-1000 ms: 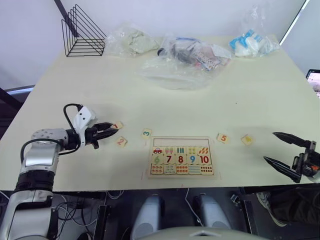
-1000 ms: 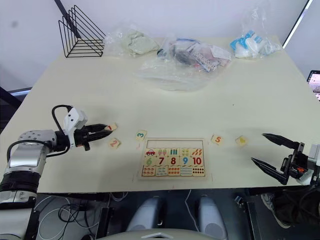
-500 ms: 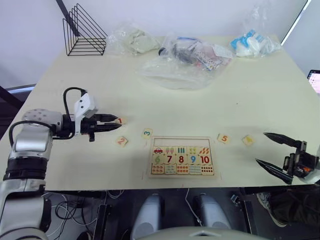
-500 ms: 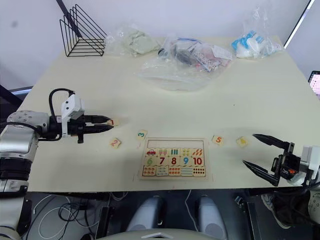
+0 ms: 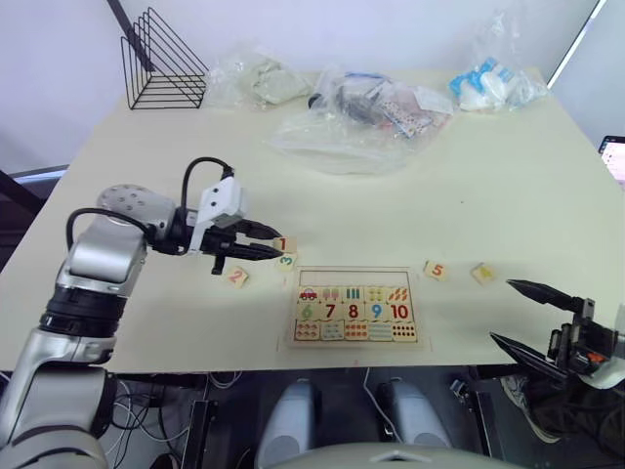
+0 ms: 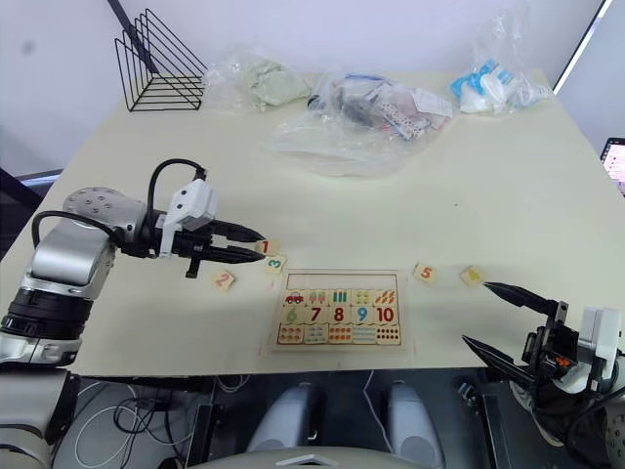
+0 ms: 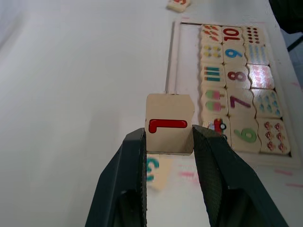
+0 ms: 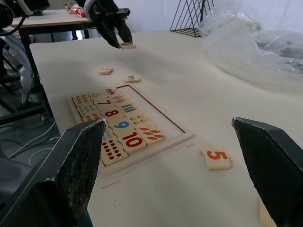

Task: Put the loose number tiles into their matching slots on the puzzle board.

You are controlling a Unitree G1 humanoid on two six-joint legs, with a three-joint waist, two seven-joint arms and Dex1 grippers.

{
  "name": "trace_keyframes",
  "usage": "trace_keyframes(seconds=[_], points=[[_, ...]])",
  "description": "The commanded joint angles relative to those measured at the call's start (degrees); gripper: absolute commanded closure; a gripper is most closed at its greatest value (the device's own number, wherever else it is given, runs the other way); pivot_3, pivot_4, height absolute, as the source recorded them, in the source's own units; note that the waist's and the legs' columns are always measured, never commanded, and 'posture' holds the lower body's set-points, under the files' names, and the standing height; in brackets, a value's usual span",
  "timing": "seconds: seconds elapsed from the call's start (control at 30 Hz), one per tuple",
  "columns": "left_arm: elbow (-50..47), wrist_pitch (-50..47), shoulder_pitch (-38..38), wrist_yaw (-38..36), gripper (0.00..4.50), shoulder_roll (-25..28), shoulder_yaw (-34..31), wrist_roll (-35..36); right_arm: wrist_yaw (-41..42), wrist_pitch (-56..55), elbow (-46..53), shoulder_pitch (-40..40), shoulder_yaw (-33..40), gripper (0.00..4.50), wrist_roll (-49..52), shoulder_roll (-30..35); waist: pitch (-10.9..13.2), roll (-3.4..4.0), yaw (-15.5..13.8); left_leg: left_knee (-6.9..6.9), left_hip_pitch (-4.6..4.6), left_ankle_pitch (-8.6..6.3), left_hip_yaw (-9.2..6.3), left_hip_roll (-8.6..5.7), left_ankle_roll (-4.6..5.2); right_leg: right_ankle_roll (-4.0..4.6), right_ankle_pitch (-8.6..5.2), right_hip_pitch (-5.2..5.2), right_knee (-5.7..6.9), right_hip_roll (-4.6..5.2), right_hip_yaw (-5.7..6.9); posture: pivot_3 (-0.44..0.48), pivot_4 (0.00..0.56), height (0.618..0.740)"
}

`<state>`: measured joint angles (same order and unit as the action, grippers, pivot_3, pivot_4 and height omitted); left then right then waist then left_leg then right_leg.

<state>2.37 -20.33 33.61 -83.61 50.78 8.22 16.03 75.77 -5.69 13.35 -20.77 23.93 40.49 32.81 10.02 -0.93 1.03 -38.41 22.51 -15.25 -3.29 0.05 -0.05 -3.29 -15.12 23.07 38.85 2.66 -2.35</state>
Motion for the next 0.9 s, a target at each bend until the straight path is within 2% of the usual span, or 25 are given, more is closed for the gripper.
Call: trace_keyframes(seconds=[0.03, 0.13, 0.2, 0.9], points=[[-3.55, 0.53, 0.63, 1.33, 3.56, 0.44, 2.05, -2.82, -0.9, -0.89, 2.73, 0.28, -0.12, 0.0, 0.08, -0.12, 0.0, 0.0, 0.01, 0.0, -0.01, 0.0, 0.0, 0.0, 0.0, 0.0, 0.0, 0.0, 0.0, -0.01, 0.0, 0.0, 0.15, 0.74], [-6.17, -0.21, 0.34, 3.58, 3.56, -0.16, 3.89, -4.96, -1.65, -0.87, 3.29, 0.77, -0.59, 0.0, -0.13, -0.01, 0.0, 0.0, -0.16, -0.01, 0.0, 0.0, 0.0, 0.0, 0.0, 0.0, 0.0, 0.0, 0.0, 0.0, -0.01, 0.0, 0.15, 0.74], [-8.09, -3.98, 0.32, 4.87, 3.56, 0.22, 5.06, -6.1, -2.08, -0.82, 3.66, 0.83, -0.68, 0.0, -0.21, -0.03, 0.01, -0.01, -0.21, -0.01, 0.02, 0.0, -0.02, 0.0, 0.0, 0.0, 0.0, 0.0, -0.01, 0.0, 0.0, 0.0, 0.15, 0.74], [-15.18, -17.23, 4.19, 10.0, 3.56, -2.24, 14.42, -13.04, -2.97, -1.95, 4.18, -0.64, -0.33, 0.0, -0.36, -0.45, 0.01, -0.01, -0.26, -0.02, 0.03, 0.0, -0.02, -0.02, 0.0, 0.0, 0.0, 0.0, -0.01, 0.0, 0.02, 0.0, 0.15, 0.74]])
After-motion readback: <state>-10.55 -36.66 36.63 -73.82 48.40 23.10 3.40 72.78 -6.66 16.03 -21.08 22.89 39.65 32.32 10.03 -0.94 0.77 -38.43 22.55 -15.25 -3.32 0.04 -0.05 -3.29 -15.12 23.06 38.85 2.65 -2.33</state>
